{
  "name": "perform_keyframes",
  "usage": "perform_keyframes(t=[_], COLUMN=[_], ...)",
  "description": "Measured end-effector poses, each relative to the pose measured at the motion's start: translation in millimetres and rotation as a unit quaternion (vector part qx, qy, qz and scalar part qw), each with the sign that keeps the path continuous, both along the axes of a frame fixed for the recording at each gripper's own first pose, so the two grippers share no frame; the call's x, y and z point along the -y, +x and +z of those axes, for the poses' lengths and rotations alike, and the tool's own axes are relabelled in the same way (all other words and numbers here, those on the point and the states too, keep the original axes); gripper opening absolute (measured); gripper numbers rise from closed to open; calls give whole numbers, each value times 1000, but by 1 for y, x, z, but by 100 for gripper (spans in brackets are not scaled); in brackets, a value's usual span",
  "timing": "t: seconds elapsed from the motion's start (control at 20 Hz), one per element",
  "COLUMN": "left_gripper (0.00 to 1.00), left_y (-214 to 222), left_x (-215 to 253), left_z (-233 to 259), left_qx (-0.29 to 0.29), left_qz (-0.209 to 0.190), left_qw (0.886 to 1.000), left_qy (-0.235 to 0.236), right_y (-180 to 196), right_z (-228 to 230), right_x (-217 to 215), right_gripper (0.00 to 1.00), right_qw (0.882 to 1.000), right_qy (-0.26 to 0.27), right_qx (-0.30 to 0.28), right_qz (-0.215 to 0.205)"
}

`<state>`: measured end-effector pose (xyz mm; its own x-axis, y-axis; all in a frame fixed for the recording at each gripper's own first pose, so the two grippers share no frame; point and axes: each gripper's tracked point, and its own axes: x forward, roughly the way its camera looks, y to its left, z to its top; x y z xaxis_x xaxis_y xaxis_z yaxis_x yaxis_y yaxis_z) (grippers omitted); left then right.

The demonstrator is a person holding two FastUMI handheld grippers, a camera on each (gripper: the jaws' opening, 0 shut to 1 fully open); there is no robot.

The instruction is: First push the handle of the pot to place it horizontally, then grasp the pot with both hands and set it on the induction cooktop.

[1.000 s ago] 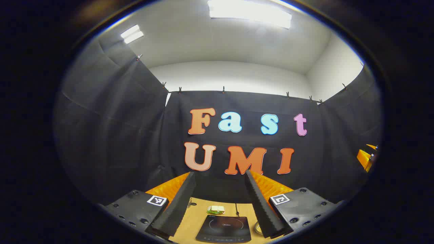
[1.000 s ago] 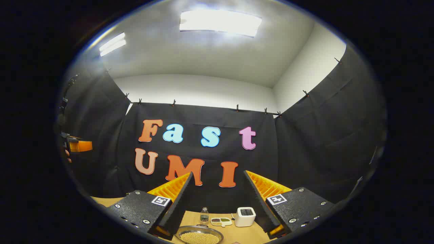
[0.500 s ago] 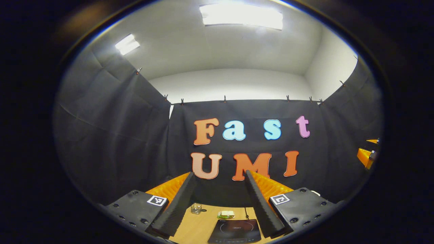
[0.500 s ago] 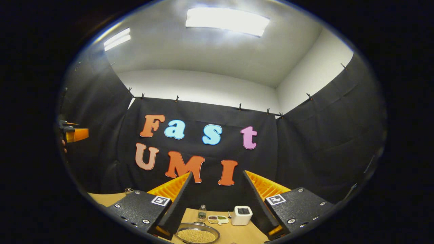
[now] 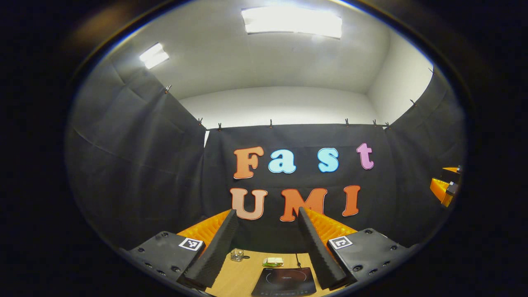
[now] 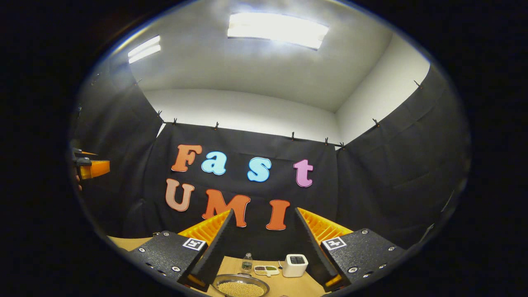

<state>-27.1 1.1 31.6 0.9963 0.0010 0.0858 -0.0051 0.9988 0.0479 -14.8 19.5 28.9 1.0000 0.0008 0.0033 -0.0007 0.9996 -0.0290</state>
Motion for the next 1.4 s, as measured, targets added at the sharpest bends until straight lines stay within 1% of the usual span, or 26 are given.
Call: perform_keyframes(t=[0.15,0.3,0.35,0.5,0.6,0.65,0.7,0.75,0.8,0.85,0.9,1.0,1.05,1.1,1.15,1.35,1.4], left_gripper=[92,92,95,92,98,95,98,95,98,95,98,98,95,95,98,98,95], left_y=[-1,1,1,7,15,16,19,19,21,23,26,41,48,56,62,84,90], left_x=[-2,-2,-2,-2,3,3,3,4,6,8,12,18,19,20,18,11,10], left_z=[0,-3,-3,-15,-22,-24,-27,-31,-36,-41,-45,-55,-61,-66,-69,-97,-104], left_qx=[-1,-4,-7,-16,-8,-5,-4,-3,-1,1,4,4,2,2,3,-6,-12], left_qz=[-4,-6,-9,-5,-2,0,2,3,1,-2,-4,-8,-11,-12,-9,1,3], left_qw=[1000,1000,1000,1000,1000,1000,1000,1000,1000,1000,1000,1000,1000,1000,1000,1000,1000], left_qy=[-4,-8,-10,-8,-4,-1,2,5,8,8,6,4,3,2,1,1,-1], right_y=[0,2,4,9,13,17,22,26,29,32,33,43,48,55,62,67,66], right_z=[-5,-18,-24,-47,-64,-72,-81,-89,-97,-108,-120,-146,-157,-169,-183,-235,-248], right_x=[0,-3,-5,-11,-13,-13,-15,-16,-17,-18,-16,-19,-23,-29,-34,-47,-51], right_gripper=[87,87,87,87,88,88,89,89,89,89,89,89,88,87,87,84,83], right_qw=[1000,1000,1000,999,998,998,998,997,997,996,996,993,992,990,988,979,976], right_qy=[12,14,15,18,17,16,14,16,20,23,25,27,29,31,34,36,38], right_qx=[-2,-12,-16,-36,-48,-54,-61,-65,-66,-71,-81,-104,-116,-127,-139,-186,-200], right_qz=[3,9,11,24,27,28,29,32,38,41,42,45,49,53,57,76,83])
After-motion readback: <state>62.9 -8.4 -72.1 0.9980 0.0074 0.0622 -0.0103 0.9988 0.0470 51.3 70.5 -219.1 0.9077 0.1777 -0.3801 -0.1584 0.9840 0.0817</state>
